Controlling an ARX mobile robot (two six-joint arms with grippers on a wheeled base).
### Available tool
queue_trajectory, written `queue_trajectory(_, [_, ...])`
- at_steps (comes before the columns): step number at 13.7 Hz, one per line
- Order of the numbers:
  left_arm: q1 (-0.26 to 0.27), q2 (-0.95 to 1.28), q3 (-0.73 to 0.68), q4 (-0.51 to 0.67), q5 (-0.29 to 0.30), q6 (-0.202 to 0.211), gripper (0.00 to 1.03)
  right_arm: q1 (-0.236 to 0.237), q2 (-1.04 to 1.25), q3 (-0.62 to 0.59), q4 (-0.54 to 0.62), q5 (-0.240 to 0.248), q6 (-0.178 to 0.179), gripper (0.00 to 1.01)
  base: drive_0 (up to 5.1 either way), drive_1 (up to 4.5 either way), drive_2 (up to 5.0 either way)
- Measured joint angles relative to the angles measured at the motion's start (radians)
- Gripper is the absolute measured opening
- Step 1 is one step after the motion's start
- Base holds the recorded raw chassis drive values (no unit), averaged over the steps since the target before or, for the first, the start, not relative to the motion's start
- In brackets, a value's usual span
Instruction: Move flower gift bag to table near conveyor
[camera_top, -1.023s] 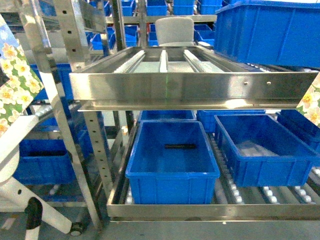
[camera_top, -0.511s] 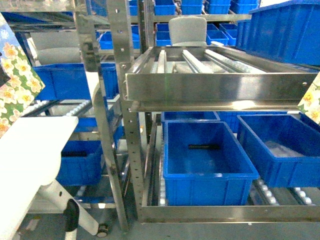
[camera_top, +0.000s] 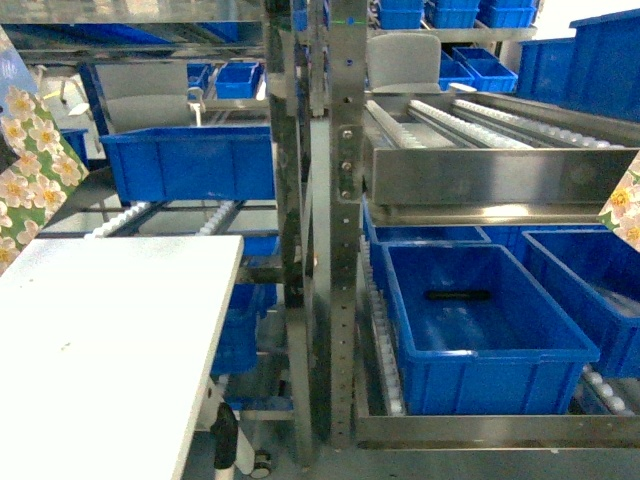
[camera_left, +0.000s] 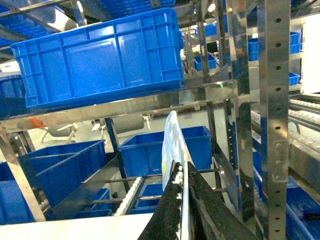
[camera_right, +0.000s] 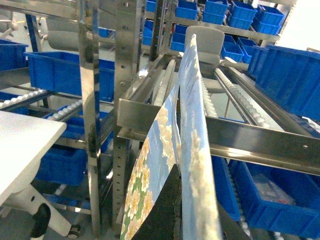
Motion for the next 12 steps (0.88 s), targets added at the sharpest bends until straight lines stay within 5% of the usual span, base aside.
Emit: queue_trajectory(12, [0.000,0.000,0.000,0.001,-0.001,0.000,0.02,0.000,0.000,0.000,0.000,0.000,0.000,0.02,-4.9,2.16,2.8])
